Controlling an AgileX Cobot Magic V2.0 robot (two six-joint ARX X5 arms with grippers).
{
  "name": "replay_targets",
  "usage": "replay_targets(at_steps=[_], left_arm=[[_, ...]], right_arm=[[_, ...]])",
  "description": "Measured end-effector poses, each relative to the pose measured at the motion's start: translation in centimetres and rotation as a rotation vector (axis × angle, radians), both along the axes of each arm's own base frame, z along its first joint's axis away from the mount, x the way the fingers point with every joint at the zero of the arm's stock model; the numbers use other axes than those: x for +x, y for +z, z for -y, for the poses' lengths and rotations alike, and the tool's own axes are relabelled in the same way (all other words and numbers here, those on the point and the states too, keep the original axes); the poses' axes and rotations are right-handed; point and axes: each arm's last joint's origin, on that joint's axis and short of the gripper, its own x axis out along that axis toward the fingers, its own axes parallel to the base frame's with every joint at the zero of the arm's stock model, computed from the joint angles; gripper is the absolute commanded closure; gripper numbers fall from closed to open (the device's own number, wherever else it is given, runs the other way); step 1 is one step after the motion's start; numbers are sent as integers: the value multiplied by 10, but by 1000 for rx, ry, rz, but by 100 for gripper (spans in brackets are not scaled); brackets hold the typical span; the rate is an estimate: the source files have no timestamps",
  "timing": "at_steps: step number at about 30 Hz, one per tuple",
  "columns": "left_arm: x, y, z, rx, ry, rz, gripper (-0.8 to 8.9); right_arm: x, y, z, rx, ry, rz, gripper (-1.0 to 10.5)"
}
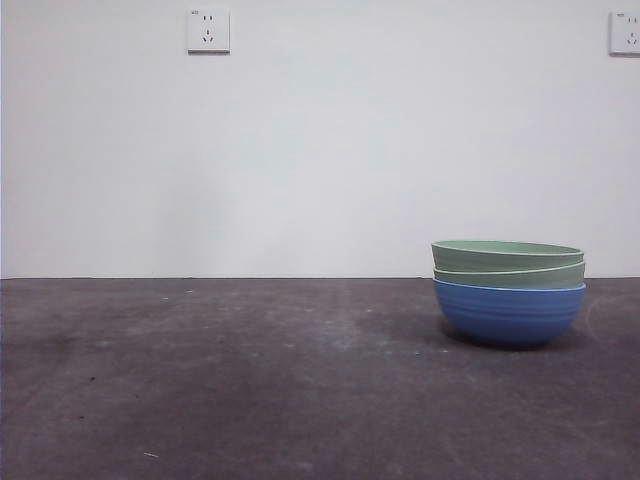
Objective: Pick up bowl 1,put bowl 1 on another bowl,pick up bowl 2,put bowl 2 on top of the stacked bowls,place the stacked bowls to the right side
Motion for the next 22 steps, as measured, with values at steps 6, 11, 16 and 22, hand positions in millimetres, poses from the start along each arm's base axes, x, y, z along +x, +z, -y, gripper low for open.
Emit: replay_targets(at_steps=[6,11,16,22], left_arm=[[-5,-71,-4,6,67,118,817],[3,-144,-6,-7,87,37,817],[6,-209,-7,-33,120,-31,817],[7,-267,-9,-68,171,-84,817]], right_arm=[[0,0,0,0,0,0,946],[0,0,0,0,0,0,946],[0,0,0,0,0,0,946],[0,0,0,0,0,0,946]])
